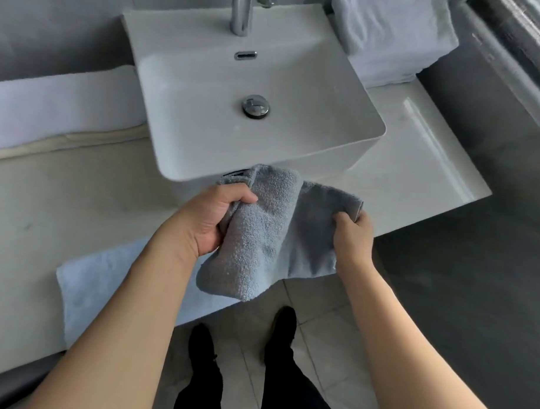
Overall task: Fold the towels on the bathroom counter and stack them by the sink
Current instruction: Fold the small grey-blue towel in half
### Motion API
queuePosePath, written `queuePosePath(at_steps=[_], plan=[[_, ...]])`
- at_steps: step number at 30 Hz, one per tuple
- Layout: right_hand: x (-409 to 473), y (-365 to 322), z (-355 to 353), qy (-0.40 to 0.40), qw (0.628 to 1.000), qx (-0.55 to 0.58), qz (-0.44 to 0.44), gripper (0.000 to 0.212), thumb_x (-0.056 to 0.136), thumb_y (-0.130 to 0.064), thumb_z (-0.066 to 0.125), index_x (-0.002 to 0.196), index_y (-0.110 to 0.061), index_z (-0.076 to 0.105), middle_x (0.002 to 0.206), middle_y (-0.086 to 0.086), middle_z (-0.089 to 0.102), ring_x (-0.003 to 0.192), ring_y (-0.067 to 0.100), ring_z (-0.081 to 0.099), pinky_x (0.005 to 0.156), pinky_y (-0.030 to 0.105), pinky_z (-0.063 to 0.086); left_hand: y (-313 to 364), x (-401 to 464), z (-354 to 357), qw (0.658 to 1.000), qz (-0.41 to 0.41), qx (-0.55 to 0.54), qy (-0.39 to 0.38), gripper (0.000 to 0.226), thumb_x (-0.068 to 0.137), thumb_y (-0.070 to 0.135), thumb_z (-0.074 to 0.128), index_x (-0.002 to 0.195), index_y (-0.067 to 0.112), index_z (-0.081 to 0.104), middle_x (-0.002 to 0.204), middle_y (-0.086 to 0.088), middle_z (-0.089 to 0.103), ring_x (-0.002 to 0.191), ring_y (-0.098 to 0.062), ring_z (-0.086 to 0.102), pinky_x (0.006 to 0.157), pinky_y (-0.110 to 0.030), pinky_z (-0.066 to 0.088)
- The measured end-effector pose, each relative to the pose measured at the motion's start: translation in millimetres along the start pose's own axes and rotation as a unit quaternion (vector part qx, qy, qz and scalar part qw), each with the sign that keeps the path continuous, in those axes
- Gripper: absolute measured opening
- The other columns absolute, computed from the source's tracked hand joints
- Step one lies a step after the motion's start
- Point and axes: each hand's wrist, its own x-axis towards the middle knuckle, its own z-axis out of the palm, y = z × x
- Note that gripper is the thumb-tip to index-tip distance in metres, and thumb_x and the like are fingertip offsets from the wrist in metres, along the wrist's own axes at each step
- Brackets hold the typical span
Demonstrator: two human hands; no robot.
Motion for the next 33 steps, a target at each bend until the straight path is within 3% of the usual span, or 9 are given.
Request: queuePosePath(at_steps=[3, 6, 8, 10, 15, 19, 25, 28, 33], plan=[[22.2, -9.8, -38.1, 0.033, 0.997, -0.015, -0.062, 0.006, 0.093, -0.026, 0.047, 0.089, -0.022, 0.05, 0.07, -0.01, 0.05, 0.06, 0.004, 0.048, 0.054, 0.022, 0.037, 10.6, 24.6, 50.0, 0.997, -0.003, 0.058, 0.044, 0.03, 0.061, 0.012, 0.068, 0.091, 0.009, 0.071, 0.088, -0.022, 0.067, 0.081, -0.034, 0.067, 0.083, -0.054, 0.054], [47.9, -23.7, -78.0, 0.062, 0.99, -0.031, -0.125, 0.005, 0.095, -0.033, 0.046, 0.091, -0.032, 0.049, 0.067, -0.019, 0.054, 0.058, -0.005, 0.05, 0.051, 0.012, 0.037, 8.0, 59.4, 101.1, 0.985, 0.047, 0.12, 0.118, 0.017, 0.055, 0.017, 0.069, 0.072, 0.018, 0.071, 0.076, -0.014, 0.066, 0.074, -0.028, 0.065, 0.077, -0.047, 0.054], [67.3, -31.5, -102.4, 0.067, 0.987, -0.04, -0.14, 0.007, 0.096, -0.035, 0.045, 0.097, -0.031, 0.05, 0.067, -0.021, 0.053, 0.061, -0.006, 0.05, 0.055, 0.017, 0.037, 2.3, 82.8, 134.0, 0.974, 0.079, 0.156, 0.142, 0.007, 0.059, 0.019, 0.067, 0.061, 0.025, 0.069, 0.065, -0.005, 0.066, 0.065, -0.021, 0.065, 0.069, -0.037, 0.051], [87.4, -37.4, -123.5, 0.069, 0.986, -0.05, -0.143, 0.012, 0.097, -0.037, 0.045, 0.096, -0.028, 0.051, 0.068, -0.019, 0.054, 0.061, -0.007, 0.05, 0.058, 0.024, 0.036, -4.4, 103.9, 164.3, 0.969, 0.099, 0.176, 0.14, 0.016, 0.065, 0.017, 0.066, 0.058, 0.031, 0.069, 0.059, 0.002, 0.066, 0.058, -0.016, 0.066, 0.064, -0.033, 0.052], [127.4, -51.1, -152.9, 0.099, 0.988, -0.05, -0.109, 0.018, 0.096, -0.037, 0.041, 0.085, -0.024, 0.047, 0.073, -0.008, 0.054, 0.06, 0.003, 0.051, 0.057, 0.03, 0.033, -4.5, 138.9, 210.6, 0.962, 0.13, 0.193, 0.146, 0.016, 0.059, 0.025, 0.069, 0.07, 0.038, 0.07, 0.066, 0.005, 0.072, 0.065, -0.016, 0.071, 0.069, -0.04, 0.059], [159.1, -67.6, -157.8, 0.119, 0.988, -0.009, -0.103, 0.012, 0.091, -0.025, 0.035, 0.095, -0.022, 0.046, 0.075, -0.009, 0.053, 0.057, -0.012, 0.05, 0.052, 0.022, 0.035, 16.6, 167.6, 228.7, 0.959, 0.14, 0.197, 0.147, 0.02, 0.057, 0.027, 0.074, 0.076, 0.023, 0.075, 0.075, 0.0, 0.075, 0.073, -0.02, 0.073, 0.077, -0.047, 0.059], [226.4, -109.8, -155.0, 0.131, 0.981, -0.035, -0.142, 0.021, 0.092, -0.018, 0.036, 0.079, -0.031, 0.045, 0.076, -0.01, 0.052, 0.062, -0.012, 0.048, 0.056, 0.007, 0.037, 67.0, 224.9, 247.5, 0.965, 0.151, 0.166, 0.134, 0.006, 0.069, 0.015, 0.078, 0.072, 0.016, 0.073, 0.073, -0.002, 0.075, 0.069, -0.019, 0.073, 0.068, -0.04, 0.06], [262.6, -125.9, -154.9, 0.154, 0.976, -0.025, -0.149, 0.02, 0.098, -0.027, 0.036, 0.087, -0.04, 0.049, 0.077, -0.016, 0.054, 0.066, -0.003, 0.049, 0.057, 0.012, 0.038, 98.5, 257.4, 252.1, 0.965, 0.169, 0.137, 0.143, 0.009, 0.076, 0.009, 0.078, 0.077, 0.016, 0.072, 0.071, 0.002, 0.074, 0.067, -0.015, 0.072, 0.061, -0.03, 0.058], [330.0, -147.9, -151.0, 0.184, 0.975, -0.023, -0.122, 0.013, 0.1, -0.039, 0.036, 0.101, -0.038, 0.049, 0.068, -0.029, 0.055, 0.065, -0.008, 0.051, 0.057, 0.017, 0.035, 139.7, 306.8, 261.5, 0.942, 0.227, 0.158, 0.188, 0.011, 0.075, 0.009, 0.078, 0.075, 0.018, 0.072, 0.07, 0.007, 0.074, 0.067, -0.01, 0.07, 0.068, -0.032, 0.058]])
